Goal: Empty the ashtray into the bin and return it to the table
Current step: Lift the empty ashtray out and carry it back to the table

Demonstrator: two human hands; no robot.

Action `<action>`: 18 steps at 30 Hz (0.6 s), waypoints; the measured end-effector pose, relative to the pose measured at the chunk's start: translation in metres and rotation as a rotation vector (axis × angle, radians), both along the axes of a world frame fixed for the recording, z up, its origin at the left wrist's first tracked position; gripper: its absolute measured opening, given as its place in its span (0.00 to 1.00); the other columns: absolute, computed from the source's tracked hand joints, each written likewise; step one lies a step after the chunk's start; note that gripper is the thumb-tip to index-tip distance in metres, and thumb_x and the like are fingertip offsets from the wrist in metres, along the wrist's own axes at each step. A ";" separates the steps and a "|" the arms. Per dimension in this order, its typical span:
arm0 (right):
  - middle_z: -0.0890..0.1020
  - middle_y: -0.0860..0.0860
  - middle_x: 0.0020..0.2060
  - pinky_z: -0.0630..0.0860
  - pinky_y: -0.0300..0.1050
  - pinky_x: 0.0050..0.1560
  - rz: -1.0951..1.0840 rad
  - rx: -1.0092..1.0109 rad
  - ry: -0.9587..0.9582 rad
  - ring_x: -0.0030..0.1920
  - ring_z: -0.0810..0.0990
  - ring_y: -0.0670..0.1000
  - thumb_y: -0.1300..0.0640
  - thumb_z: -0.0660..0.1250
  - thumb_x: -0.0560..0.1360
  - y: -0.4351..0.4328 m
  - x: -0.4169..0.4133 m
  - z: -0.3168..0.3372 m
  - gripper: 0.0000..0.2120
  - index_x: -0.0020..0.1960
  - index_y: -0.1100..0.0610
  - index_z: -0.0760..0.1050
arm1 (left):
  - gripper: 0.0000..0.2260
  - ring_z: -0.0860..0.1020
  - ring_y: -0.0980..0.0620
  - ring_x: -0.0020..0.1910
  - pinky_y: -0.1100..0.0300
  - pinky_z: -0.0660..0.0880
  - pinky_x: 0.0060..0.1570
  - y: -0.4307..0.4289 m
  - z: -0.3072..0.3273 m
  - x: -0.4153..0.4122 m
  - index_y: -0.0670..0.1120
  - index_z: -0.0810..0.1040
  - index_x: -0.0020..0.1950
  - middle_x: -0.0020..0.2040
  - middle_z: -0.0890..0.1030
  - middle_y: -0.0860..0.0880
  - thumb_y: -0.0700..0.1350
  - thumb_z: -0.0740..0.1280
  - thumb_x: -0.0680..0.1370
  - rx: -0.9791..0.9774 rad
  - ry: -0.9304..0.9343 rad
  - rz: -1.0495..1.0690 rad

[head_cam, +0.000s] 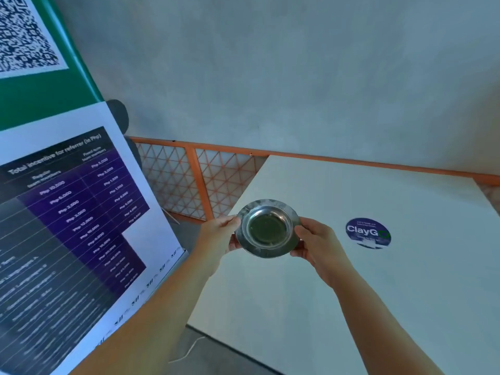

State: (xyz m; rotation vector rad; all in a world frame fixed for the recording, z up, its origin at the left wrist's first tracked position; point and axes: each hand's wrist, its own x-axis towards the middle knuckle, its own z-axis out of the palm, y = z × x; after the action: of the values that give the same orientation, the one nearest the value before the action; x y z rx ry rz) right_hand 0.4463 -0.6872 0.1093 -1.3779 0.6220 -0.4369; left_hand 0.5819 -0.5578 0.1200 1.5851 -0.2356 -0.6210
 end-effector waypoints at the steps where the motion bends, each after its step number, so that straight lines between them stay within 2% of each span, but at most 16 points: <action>1: 0.77 0.60 0.40 0.75 0.40 0.33 -0.010 -0.001 0.017 0.34 0.75 0.53 0.68 0.54 0.77 -0.010 0.013 -0.003 0.15 0.56 0.65 0.77 | 0.05 0.80 0.50 0.38 0.62 0.81 0.33 -0.012 -0.003 0.014 0.44 0.79 0.48 0.42 0.82 0.45 0.41 0.64 0.76 0.009 0.004 0.000; 3: 0.77 0.60 0.39 0.75 0.41 0.34 -0.035 -0.006 0.064 0.34 0.75 0.54 0.68 0.54 0.77 -0.030 0.037 -0.011 0.15 0.57 0.65 0.77 | 0.05 0.80 0.51 0.36 0.62 0.80 0.33 -0.035 -0.012 0.038 0.43 0.79 0.49 0.40 0.81 0.46 0.40 0.64 0.76 0.035 0.031 -0.008; 6: 0.77 0.57 0.35 0.76 0.41 0.35 -0.085 0.000 0.122 0.32 0.75 0.52 0.68 0.56 0.76 -0.056 0.068 -0.024 0.15 0.56 0.65 0.77 | 0.04 0.80 0.52 0.34 0.63 0.80 0.30 -0.066 -0.027 0.071 0.45 0.79 0.45 0.38 0.81 0.47 0.39 0.64 0.76 0.046 0.080 -0.033; 12: 0.78 0.53 0.31 0.76 0.37 0.33 -0.200 0.001 0.213 0.30 0.76 0.49 0.68 0.58 0.75 -0.106 0.127 -0.053 0.13 0.51 0.60 0.79 | 0.11 0.79 0.50 0.34 0.64 0.80 0.28 -0.128 -0.060 0.135 0.38 0.77 0.57 0.39 0.80 0.45 0.39 0.63 0.76 0.091 0.114 -0.076; 15: 0.77 0.52 0.31 0.77 0.37 0.33 -0.282 0.024 0.257 0.30 0.76 0.48 0.68 0.59 0.74 -0.132 0.161 -0.072 0.12 0.46 0.56 0.78 | 0.12 0.78 0.50 0.35 0.60 0.79 0.33 -0.165 -0.082 0.173 0.37 0.76 0.59 0.43 0.80 0.42 0.39 0.63 0.77 0.124 0.149 -0.146; 18: 0.78 0.52 0.31 0.77 0.38 0.34 -0.340 0.070 0.315 0.29 0.76 0.49 0.67 0.60 0.74 -0.156 0.191 -0.096 0.10 0.47 0.55 0.77 | 0.12 0.78 0.50 0.34 0.62 0.79 0.29 -0.196 -0.106 0.207 0.36 0.76 0.58 0.39 0.80 0.45 0.39 0.63 0.77 0.152 0.175 -0.174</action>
State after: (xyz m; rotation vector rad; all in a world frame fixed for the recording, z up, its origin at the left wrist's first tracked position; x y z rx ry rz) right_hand 0.6373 -0.8430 0.0135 -1.2869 1.1296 -0.4666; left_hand 0.7886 -0.7538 0.0138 1.6557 -0.1996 -0.9267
